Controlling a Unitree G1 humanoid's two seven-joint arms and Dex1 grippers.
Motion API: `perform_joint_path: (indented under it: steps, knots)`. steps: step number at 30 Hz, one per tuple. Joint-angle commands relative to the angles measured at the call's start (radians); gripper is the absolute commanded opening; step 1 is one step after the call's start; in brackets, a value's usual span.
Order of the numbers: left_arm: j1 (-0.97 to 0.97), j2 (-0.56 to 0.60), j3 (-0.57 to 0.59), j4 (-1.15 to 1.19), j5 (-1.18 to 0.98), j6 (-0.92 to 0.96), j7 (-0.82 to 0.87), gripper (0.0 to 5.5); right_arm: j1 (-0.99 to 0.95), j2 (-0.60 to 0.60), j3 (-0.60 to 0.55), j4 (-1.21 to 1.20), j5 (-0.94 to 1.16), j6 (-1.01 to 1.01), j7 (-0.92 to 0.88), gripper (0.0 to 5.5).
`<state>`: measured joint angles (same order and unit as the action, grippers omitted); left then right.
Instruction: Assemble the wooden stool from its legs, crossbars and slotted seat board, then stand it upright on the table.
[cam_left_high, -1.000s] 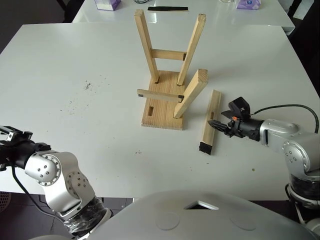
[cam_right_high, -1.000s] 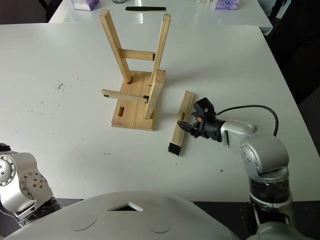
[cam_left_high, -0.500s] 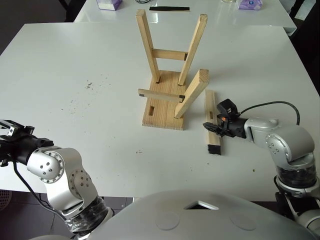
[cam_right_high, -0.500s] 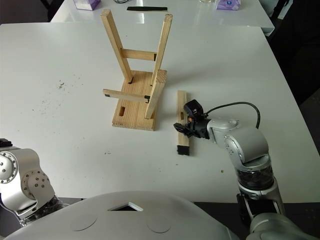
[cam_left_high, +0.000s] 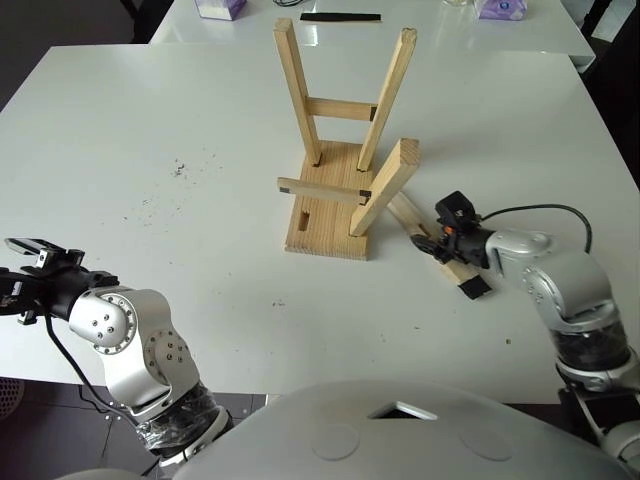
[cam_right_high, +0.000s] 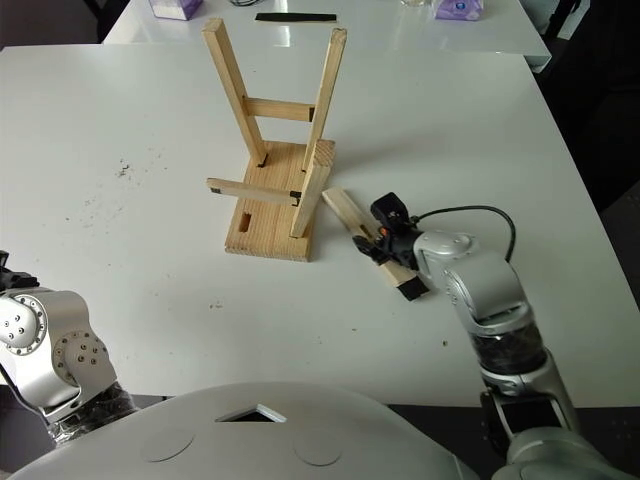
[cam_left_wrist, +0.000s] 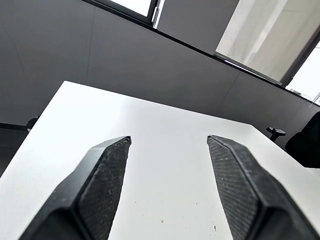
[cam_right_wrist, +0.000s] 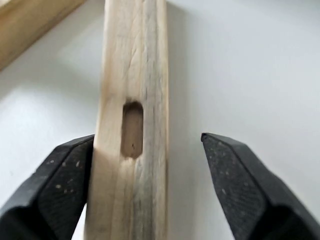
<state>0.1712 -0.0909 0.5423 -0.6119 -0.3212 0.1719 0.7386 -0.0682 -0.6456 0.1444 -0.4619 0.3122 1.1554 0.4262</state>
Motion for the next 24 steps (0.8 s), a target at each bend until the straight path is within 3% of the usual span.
perform_joint_path:
  steps: [1,11,18,24]
  knots:
    - [-0.004,-0.073,-0.001,0.011,0.002,-0.019,0.008,2.84,0.071,-0.107,-0.021,0.028,-0.007,-0.079,0.084,3.65]
    - [-0.005,-0.069,-0.002,0.032,-0.004,-0.032,0.006,2.84,0.178,-0.238,-0.093,0.153,-0.016,-0.278,0.254,3.65]
    - [-0.017,-0.070,0.005,0.042,0.000,-0.049,0.015,2.84,0.204,-0.287,-0.057,0.274,-0.055,-0.438,0.361,3.65]
    - [-0.022,-0.072,0.005,0.055,-0.001,-0.063,0.018,2.84,0.195,-0.294,-0.041,0.317,-0.058,-0.545,0.449,2.73]
